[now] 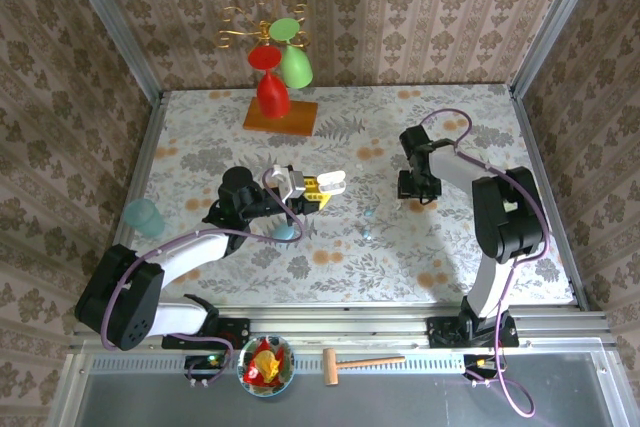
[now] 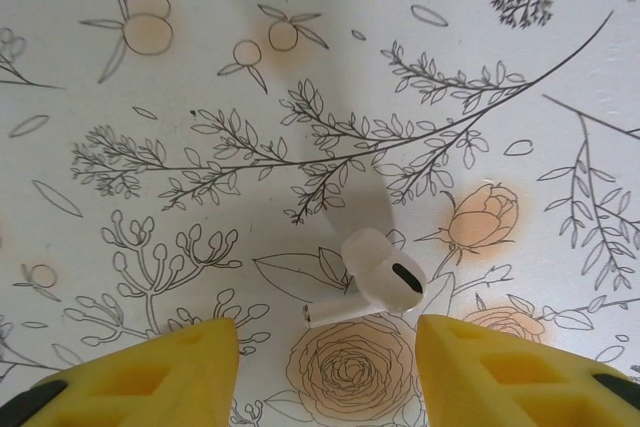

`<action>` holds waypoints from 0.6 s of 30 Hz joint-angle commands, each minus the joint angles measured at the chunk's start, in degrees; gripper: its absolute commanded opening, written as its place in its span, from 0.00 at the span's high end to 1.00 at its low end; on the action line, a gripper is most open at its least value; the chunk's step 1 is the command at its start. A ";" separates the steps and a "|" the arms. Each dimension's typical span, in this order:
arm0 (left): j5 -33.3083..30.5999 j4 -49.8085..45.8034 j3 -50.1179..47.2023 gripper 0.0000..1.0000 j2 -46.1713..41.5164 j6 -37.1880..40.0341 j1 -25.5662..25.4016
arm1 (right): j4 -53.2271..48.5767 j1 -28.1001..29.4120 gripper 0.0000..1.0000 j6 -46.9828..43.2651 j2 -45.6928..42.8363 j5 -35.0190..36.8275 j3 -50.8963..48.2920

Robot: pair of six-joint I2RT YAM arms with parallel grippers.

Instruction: Insert wireless bluetooth earbuds into charging case

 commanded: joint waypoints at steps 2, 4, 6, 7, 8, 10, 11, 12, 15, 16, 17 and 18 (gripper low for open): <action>1.03 0.18 0.35 0.92 -0.12 1.24 -0.47 | 0.20 -1.00 0.48 4.04 -1.17 1.49 -0.98; 1.08 0.14 0.25 0.92 -0.19 1.29 -0.54 | 0.99 -1.67 0.49 5.17 -0.83 1.53 -1.37; 0.98 0.05 0.01 0.92 -0.46 1.33 -0.57 | 1.13 -1.94 0.51 5.44 -0.26 1.79 -1.31; 0.84 0.03 -0.09 0.92 -0.63 1.36 -0.60 | 0.96 -2.00 0.52 5.42 0.26 2.06 -1.08; 0.83 0.03 -0.18 0.92 -0.73 1.40 -0.60 | 0.85 -2.10 0.53 5.40 0.66 2.20 -1.03; 0.66 -0.04 -0.35 0.92 -1.00 1.60 -0.60 | 1.02 -2.20 0.56 5.15 1.44 2.02 -0.99; 0.68 -0.06 -0.44 0.92 -1.00 1.62 -0.59 | 1.11 -2.27 0.57 5.02 1.78 1.92 -0.99; 0.65 -0.05 -0.54 0.92 -1.02 1.66 -0.60 | 1.11 -2.30 0.57 4.90 2.16 1.93 -0.87; 0.66 -0.06 -0.58 0.92 -0.98 1.56 -0.60 | 0.74 -2.38 0.58 4.48 2.71 2.78 -0.94; 0.73 -0.08 -0.62 0.92 -1.00 1.60 -0.60 | 0.47 -2.46 0.58 4.14 2.85 3.04 -0.90; 0.67 -0.06 -0.68 0.92 -1.13 1.58 -0.64 | -0.07 -2.49 0.58 3.88 2.98 3.39 -0.83; 0.64 -0.01 -0.75 0.92 -1.18 1.56 -0.63 | -0.60 -2.47 0.58 3.74 3.01 3.80 -0.92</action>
